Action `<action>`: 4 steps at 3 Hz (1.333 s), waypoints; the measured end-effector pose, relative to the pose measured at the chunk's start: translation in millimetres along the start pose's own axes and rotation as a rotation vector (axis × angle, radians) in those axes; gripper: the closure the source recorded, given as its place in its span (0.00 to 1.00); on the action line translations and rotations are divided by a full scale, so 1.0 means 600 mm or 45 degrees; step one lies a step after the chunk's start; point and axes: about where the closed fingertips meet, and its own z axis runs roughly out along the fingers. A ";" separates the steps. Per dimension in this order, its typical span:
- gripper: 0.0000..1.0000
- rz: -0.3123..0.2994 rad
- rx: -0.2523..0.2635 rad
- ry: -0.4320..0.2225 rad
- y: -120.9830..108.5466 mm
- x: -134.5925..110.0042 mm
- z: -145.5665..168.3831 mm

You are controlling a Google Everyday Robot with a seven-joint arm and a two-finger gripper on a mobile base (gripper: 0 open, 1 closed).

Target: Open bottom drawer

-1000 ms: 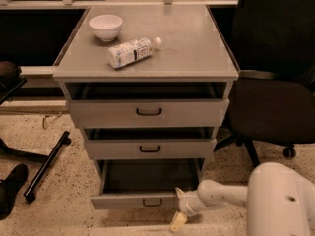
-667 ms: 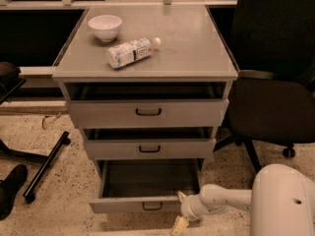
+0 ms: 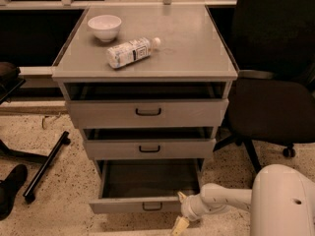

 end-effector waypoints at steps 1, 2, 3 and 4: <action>0.00 0.000 0.000 0.000 0.001 -0.002 -0.003; 0.00 0.058 -0.034 0.016 0.046 0.012 -0.023; 0.00 0.058 -0.034 0.016 0.046 0.007 -0.029; 0.00 0.131 -0.054 0.030 0.101 0.028 -0.055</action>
Offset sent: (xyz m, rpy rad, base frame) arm -0.1368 -0.0352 0.0475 -0.0125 0.2339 -0.0956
